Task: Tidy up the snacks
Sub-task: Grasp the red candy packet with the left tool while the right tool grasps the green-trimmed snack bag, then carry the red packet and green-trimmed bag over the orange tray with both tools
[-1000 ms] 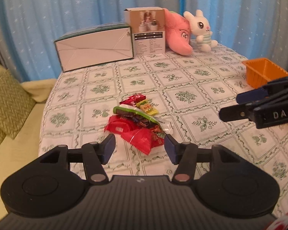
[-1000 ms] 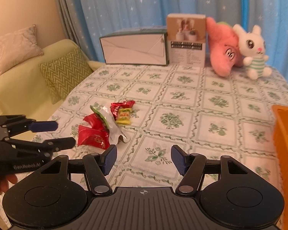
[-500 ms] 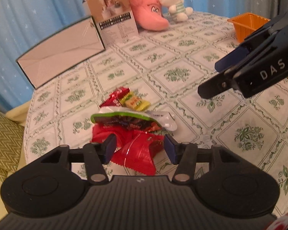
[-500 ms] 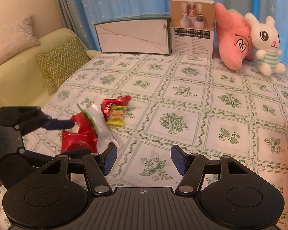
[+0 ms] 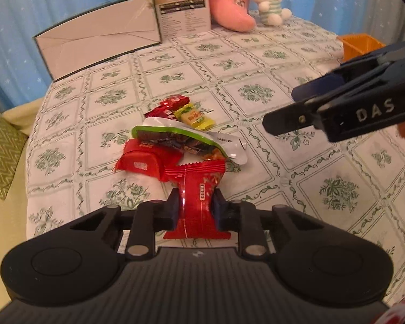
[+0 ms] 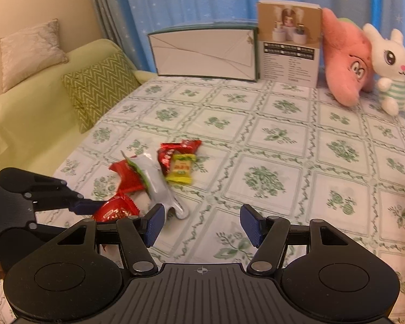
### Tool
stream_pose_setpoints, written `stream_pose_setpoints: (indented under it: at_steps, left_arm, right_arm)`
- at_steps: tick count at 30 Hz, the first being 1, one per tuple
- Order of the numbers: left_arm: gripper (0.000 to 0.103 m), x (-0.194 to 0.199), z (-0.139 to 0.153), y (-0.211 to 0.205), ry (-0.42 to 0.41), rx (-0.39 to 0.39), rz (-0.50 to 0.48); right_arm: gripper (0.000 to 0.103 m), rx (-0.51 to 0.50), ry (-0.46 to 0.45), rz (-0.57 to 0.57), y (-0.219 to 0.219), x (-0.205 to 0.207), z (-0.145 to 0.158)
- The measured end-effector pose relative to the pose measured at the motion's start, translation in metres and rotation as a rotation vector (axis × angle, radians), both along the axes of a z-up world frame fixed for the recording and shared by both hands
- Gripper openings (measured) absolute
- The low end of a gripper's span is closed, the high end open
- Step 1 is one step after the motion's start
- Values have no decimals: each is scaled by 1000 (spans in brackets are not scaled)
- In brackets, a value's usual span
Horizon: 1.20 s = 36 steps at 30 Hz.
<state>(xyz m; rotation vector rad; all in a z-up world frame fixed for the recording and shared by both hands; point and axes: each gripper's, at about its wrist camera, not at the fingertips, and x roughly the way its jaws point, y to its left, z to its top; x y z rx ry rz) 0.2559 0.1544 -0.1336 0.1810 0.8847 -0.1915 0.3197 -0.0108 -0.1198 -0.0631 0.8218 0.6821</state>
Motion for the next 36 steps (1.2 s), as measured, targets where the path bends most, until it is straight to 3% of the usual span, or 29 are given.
stream_pose_setpoints:
  at_steps: [9,12,20,22,27,28,36]
  left_arm:
    - [21,-13,20,41,-82,-54,244]
    - [21,-10,19,49,-89,-62,288]
    - [21,-8,20,49,-93,-85,296]
    - [21,-7,20,49,-93,-95,297]
    - [21,-6,19,49,-93,-98,295]
    - [21,-7,19,49,-94,-98,295]
    - [21,-9,19,42,-102,-111,277]
  right_arm:
    - [62,46,-38,127,32,6,-8]
    - [52,42,-40,171,47,8,-14]
    - [43,-22,-77,212,72,15,-36]
    - [35,-28,-89,216,73,16,-39]
    - [31,-79,-141,240,80,11,-45]
    - [25,-84,-150,242,80,9,-45]
    - [24,-46,-128,188,65,3,-28]
